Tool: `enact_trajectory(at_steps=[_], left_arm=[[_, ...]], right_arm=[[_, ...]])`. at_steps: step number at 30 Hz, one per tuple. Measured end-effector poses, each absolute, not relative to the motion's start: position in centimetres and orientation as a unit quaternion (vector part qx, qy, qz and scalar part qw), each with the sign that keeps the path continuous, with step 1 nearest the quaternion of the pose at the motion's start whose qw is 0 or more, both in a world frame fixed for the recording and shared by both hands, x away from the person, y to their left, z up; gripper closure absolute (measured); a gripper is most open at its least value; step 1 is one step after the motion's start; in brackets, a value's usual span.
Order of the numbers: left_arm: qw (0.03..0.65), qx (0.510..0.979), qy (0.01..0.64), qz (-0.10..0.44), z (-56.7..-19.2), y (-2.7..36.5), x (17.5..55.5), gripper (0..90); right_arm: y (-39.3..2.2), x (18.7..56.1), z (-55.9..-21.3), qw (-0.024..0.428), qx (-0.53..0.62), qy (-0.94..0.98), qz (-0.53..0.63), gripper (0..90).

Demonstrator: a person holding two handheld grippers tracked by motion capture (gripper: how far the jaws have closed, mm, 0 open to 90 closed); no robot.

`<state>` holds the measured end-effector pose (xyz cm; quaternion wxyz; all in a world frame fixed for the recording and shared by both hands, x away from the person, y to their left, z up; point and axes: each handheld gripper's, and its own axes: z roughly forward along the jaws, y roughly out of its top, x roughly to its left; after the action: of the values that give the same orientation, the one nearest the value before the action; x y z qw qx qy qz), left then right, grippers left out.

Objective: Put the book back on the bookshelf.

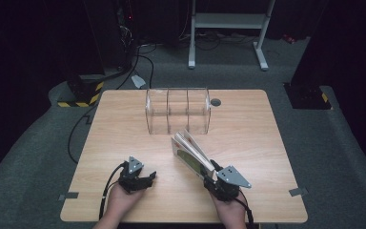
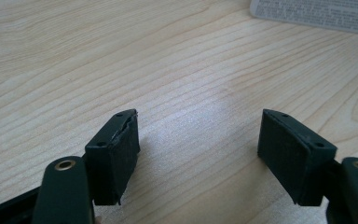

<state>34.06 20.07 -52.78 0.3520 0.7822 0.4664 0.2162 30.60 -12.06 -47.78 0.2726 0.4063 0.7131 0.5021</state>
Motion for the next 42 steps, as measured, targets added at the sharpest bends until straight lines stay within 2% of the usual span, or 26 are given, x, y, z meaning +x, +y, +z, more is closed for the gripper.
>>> enact_trajectory(at_steps=[4, 12, 13, 32, 42], left_arm=[[0.353, 0.782, 0.467, 0.216, -52.8, 20.1, 34.1, 29.1], [0.352, 0.782, 0.466, 0.216, -52.8, 20.1, 34.1, 29.1], [0.352, 0.782, 0.466, 0.216, -52.8, 20.1, 34.1, 29.1], [0.352, 0.784, 0.464, 0.216, -52.8, 20.1, 34.1, 29.3], [0.353, 0.786, 0.461, 0.214, -52.8, 20.0, 34.1, 29.3]], right_arm=[[-11.9, 30.7, -47.9, 0.261, 0.407, 0.719, 0.498, 58.5], [-12.0, 30.9, -47.9, 0.254, 0.404, 0.722, 0.501, 71.4], [-12.0, 30.8, -47.9, 0.265, 0.399, 0.725, 0.494, 73.9], [-12.5, 31.0, -47.3, 0.255, 0.401, 0.732, 0.489, 75.0], [-13.7, 31.1, -45.7, 0.273, 0.418, 0.718, 0.484, 75.2]])
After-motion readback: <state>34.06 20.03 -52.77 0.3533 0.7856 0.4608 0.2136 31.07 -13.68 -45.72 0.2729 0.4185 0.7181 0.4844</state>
